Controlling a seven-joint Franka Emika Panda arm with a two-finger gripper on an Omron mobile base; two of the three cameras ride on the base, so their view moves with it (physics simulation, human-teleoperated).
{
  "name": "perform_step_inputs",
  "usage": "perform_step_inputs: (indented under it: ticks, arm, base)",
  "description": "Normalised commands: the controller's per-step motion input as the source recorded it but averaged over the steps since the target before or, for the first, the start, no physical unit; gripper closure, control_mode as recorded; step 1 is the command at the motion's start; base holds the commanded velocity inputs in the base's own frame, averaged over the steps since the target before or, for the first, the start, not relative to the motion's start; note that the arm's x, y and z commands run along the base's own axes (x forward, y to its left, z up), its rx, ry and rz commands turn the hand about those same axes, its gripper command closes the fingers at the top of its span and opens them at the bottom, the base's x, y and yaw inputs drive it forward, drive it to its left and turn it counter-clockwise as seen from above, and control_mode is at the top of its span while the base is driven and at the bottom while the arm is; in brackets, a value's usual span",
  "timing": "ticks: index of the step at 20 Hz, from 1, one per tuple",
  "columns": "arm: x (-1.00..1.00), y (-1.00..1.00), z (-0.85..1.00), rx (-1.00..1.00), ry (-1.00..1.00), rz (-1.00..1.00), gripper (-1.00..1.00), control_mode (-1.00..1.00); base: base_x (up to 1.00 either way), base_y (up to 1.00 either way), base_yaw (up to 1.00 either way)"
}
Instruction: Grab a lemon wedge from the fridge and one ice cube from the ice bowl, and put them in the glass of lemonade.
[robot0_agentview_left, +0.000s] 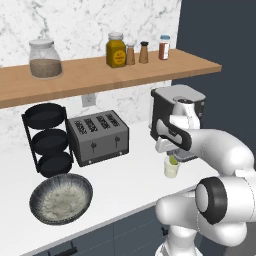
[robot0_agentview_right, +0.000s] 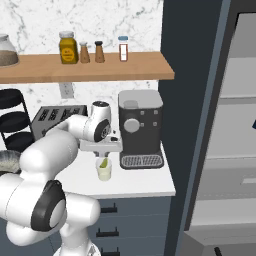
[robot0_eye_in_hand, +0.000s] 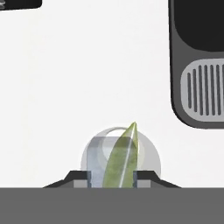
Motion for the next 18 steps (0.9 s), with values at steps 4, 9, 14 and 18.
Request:
perform_step_inputs:
  ticks: [4,9,14,18]
  arm:
    - [0.00,0.00,0.00,0.00,0.00,0.00,-1.00,-1.00]
    - [0.00,0.00,0.00,0.00,0.00,0.00,-1.00,-1.00]
    - [0.00,0.00,0.00,0.00,0.00,0.00,-1.00,-1.00]
    - [0.00,0.00,0.00,0.00,0.00,0.00,-1.00,-1.00]
  base:
    - [0.00,0.00,0.00]
    - [0.00,0.00,0.00]
    - [0.00,0.00,0.00]
    - [0.00,0.00,0.00]
